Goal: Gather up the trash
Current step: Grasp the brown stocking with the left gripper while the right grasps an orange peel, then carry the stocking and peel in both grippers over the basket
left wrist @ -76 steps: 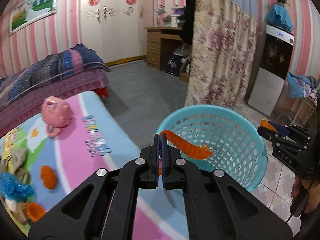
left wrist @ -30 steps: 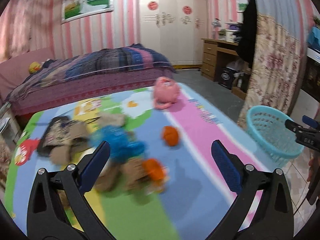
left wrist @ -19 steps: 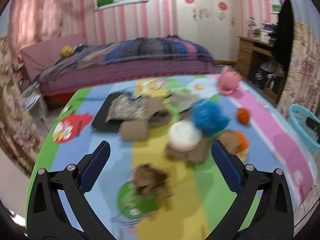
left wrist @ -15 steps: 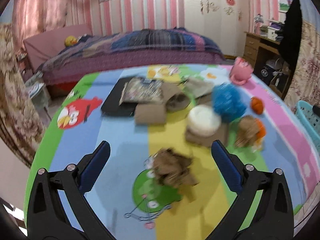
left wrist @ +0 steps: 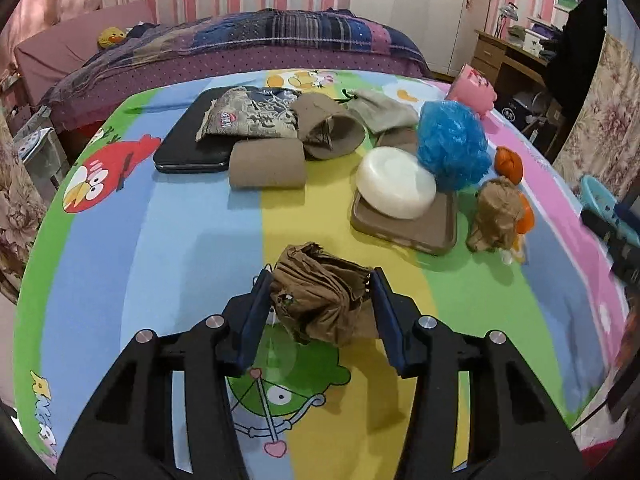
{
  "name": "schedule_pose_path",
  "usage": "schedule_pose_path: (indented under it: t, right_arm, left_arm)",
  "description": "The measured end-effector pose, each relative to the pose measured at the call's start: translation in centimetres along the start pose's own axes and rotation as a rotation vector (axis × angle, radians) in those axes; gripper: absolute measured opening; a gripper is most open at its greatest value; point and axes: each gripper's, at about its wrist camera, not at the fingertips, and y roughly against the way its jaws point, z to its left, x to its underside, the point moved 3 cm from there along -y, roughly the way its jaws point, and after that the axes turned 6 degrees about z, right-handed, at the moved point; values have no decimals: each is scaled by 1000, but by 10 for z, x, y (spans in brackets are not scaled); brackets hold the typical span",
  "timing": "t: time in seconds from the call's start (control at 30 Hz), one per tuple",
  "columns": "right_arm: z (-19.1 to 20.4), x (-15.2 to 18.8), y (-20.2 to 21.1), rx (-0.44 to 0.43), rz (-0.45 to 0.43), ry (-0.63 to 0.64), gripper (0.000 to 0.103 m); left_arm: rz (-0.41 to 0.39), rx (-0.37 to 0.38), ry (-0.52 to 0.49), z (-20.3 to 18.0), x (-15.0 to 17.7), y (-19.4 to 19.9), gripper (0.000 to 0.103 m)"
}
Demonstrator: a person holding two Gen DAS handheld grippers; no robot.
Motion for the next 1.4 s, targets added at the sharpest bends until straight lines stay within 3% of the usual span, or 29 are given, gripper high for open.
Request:
schedule_pose_path:
  t: [0.2,0.4,0.47,0.53,0.87,1.07,1.2,1.4]
  right_arm:
    - [21,5,-1,-36,0,63,98]
    - [43,-1,-13,-88,32,103,96]
    - [50,-3,-19,-97,44,126,86]
    - [56,-2,-26,-120,73,141,70]
    - [63,-7,-44,-213,121,136,52]
    - [65,-12,-46,-259,117,154,34]
    - [68,-13,-44,-278,109,181,13]
    - [62,-16,-32,-288,81,171,12]
  left_arm:
    - [-154,-85,-3,3,-18,34,48]
    - [-200,-129,39,21,-35,45,48]
    - [-203,-144,44,24,-37,46,48]
    - [-204,-145,38,24,-38,46,48]
    - [-209,-126,43,23,-42,47,49]
    - [-216,-128,56,26,-42,50,49]
    - [-217,-122,73,28,-42,51,49]
    - [-223,-131,76,30,-43,53,49]
